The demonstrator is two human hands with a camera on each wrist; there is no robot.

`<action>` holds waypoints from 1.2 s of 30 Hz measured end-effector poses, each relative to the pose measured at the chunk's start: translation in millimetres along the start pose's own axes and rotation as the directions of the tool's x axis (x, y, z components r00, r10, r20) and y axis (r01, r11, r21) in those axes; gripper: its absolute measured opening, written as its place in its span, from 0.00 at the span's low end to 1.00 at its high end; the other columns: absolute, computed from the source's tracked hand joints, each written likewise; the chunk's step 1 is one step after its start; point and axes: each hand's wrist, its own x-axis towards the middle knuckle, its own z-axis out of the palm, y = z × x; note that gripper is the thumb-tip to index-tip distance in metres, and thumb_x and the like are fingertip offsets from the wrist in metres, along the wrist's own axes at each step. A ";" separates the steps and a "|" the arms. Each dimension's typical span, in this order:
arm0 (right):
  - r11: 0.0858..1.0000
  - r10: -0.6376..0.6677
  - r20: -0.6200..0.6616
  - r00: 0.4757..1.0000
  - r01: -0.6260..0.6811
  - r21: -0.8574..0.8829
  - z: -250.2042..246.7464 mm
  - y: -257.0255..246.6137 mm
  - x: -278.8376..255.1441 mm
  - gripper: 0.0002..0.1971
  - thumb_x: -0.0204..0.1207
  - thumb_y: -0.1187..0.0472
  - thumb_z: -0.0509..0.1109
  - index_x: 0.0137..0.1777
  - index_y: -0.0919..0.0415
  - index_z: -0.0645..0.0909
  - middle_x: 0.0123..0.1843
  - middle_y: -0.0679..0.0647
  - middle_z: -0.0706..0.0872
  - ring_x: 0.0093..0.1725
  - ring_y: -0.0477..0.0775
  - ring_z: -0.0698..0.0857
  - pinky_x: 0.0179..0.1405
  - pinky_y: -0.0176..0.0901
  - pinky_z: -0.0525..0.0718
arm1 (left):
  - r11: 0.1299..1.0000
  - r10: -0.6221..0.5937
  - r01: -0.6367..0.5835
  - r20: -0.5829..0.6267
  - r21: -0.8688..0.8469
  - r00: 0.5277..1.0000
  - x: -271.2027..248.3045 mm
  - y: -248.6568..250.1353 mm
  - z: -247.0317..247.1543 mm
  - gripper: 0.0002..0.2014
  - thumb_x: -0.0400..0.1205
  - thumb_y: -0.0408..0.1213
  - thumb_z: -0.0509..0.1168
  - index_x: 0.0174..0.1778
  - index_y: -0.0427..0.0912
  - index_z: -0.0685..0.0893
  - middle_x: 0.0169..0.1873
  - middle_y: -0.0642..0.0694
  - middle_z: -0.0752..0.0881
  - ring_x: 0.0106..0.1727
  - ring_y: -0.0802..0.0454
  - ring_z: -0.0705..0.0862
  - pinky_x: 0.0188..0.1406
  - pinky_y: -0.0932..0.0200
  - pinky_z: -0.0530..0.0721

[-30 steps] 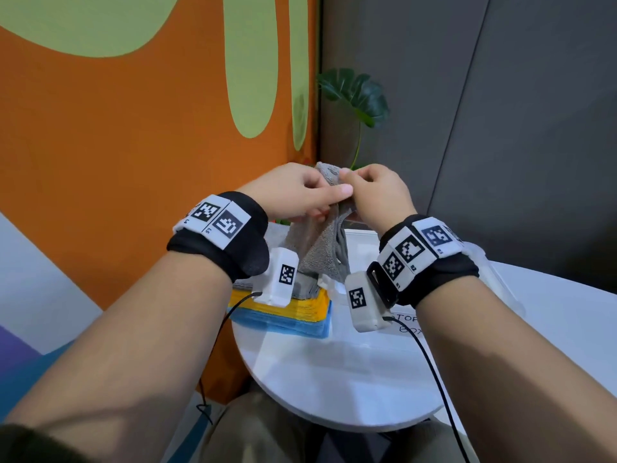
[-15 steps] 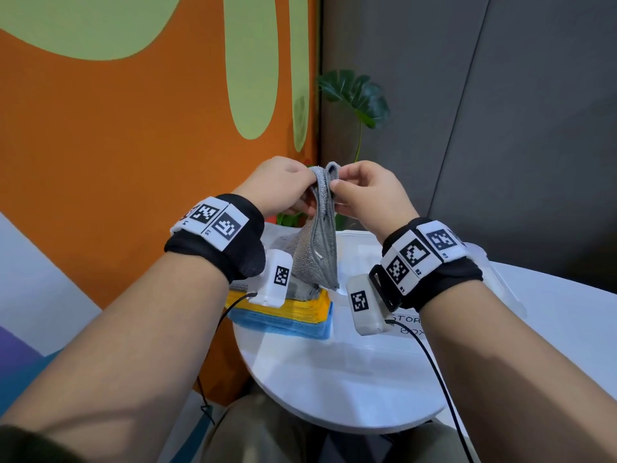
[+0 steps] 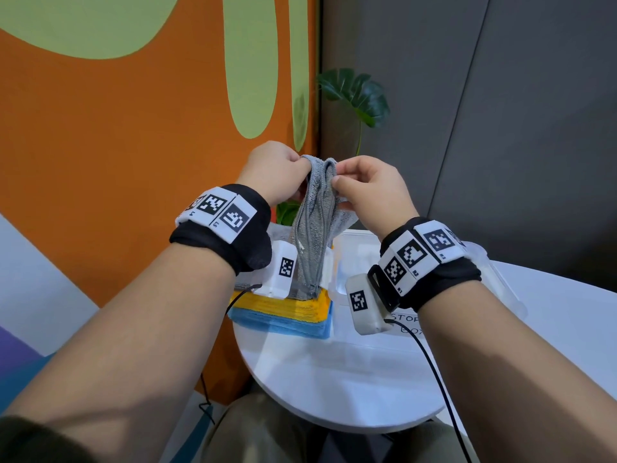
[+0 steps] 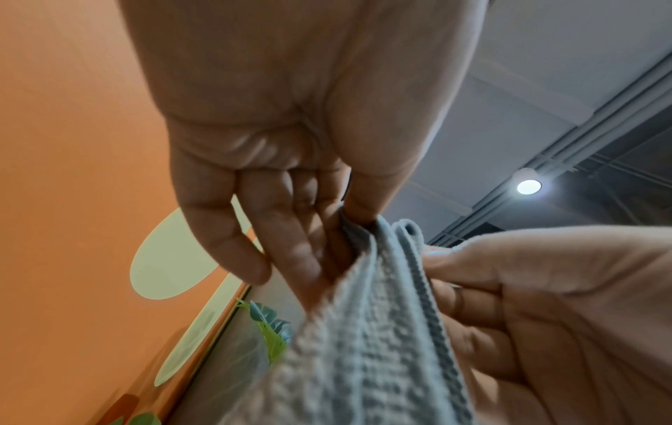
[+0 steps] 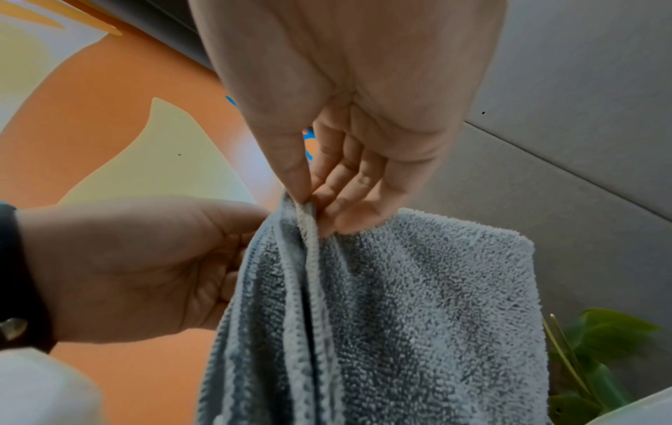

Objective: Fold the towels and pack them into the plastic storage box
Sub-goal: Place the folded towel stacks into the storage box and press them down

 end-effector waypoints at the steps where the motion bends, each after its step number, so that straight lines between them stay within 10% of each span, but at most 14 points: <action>1: 1.000 -0.004 0.004 1.000 0.004 -0.011 0.5 -0.1 0.0 0.06 0.75 0.67 0.70 0.43 0.54 0.84 0.39 0.56 0.87 0.45 0.60 0.88 0.49 0.61 0.87 | 1.000 -0.002 0.002 0.011 0.009 1.000 -0.2 0.7 0.4 0.17 0.80 0.37 0.60 0.40 0.23 0.84 0.38 0.28 0.88 0.32 0.46 0.90 0.45 0.40 0.88; 9: 0.989 -0.094 0.004 0.996 0.094 -0.118 4.3 1.7 -2.8 0.09 0.71 0.59 0.76 0.50 0.55 0.83 0.40 0.46 0.85 0.37 0.43 0.82 0.49 0.44 0.87 | 0.985 -0.057 0.081 0.159 -0.151 0.986 -9.9 13.1 -4.9 0.16 0.80 0.33 0.54 0.44 0.30 0.87 0.39 0.37 0.91 0.40 0.44 0.92 0.45 0.51 0.88; 15: 0.917 -0.213 -0.005 0.977 0.198 -0.347 4.1 1.6 -2.5 0.13 0.67 0.67 0.72 0.49 0.54 0.78 0.50 0.50 0.82 0.43 0.47 0.82 0.46 0.43 0.83 | 0.997 0.057 -0.045 0.221 -0.059 0.974 -12.2 17.1 -7.9 0.16 0.80 0.25 0.54 0.49 0.32 0.88 0.43 0.41 0.90 0.43 0.51 0.89 0.24 0.75 0.78; 18: 0.919 -0.225 0.026 0.974 0.221 -0.326 -1.1 1.4 -0.8 0.13 0.69 0.71 0.69 0.48 0.53 0.82 0.49 0.47 0.85 0.46 0.47 0.84 0.49 0.38 0.82 | 0.962 0.178 -0.200 0.131 0.184 0.975 -7.3 5.2 -13.5 0.06 0.77 0.30 0.66 0.47 0.44 0.85 0.43 0.51 0.86 0.42 0.56 0.84 0.32 0.67 0.79; 22: 0.923 -0.258 0.102 0.961 0.276 -0.267 -3.5 -1.2 0.3 0.16 0.67 0.75 0.70 0.50 0.57 0.86 0.48 0.48 0.87 0.46 0.43 0.84 0.50 0.31 0.80 | 0.913 0.278 -0.329 0.225 0.241 0.934 -1.8 -4.8 -17.1 0.24 0.72 0.36 0.75 0.61 0.56 0.77 0.63 0.53 0.76 0.60 0.56 0.75 0.57 0.60 0.74; 27: 0.922 -0.258 0.107 0.960 0.278 -0.269 -9.3 -2.6 -2.2 0.12 0.72 0.68 0.71 0.52 0.54 0.82 0.44 0.40 0.84 0.40 0.32 0.81 0.43 0.22 0.78 | 0.912 0.297 -0.319 0.123 0.258 0.947 -2.5 -3.5 -18.1 0.05 0.78 0.41 0.72 0.45 0.52 0.81 0.34 0.60 0.78 0.32 0.64 0.73 0.28 0.69 0.68; 36: 0.825 0.013 0.221 0.975 0.114 -0.554 -13.4 12.8 -3.7 0.10 0.80 0.53 0.66 0.53 0.59 0.77 0.45 0.48 0.82 0.47 0.52 0.80 0.43 0.43 0.74 | 0.914 0.330 -0.318 -0.006 0.254 0.944 4.7 -4.8 -22.3 0.10 0.79 0.45 0.70 0.48 0.47 0.75 0.35 0.57 0.78 0.37 0.57 0.75 0.31 0.64 0.68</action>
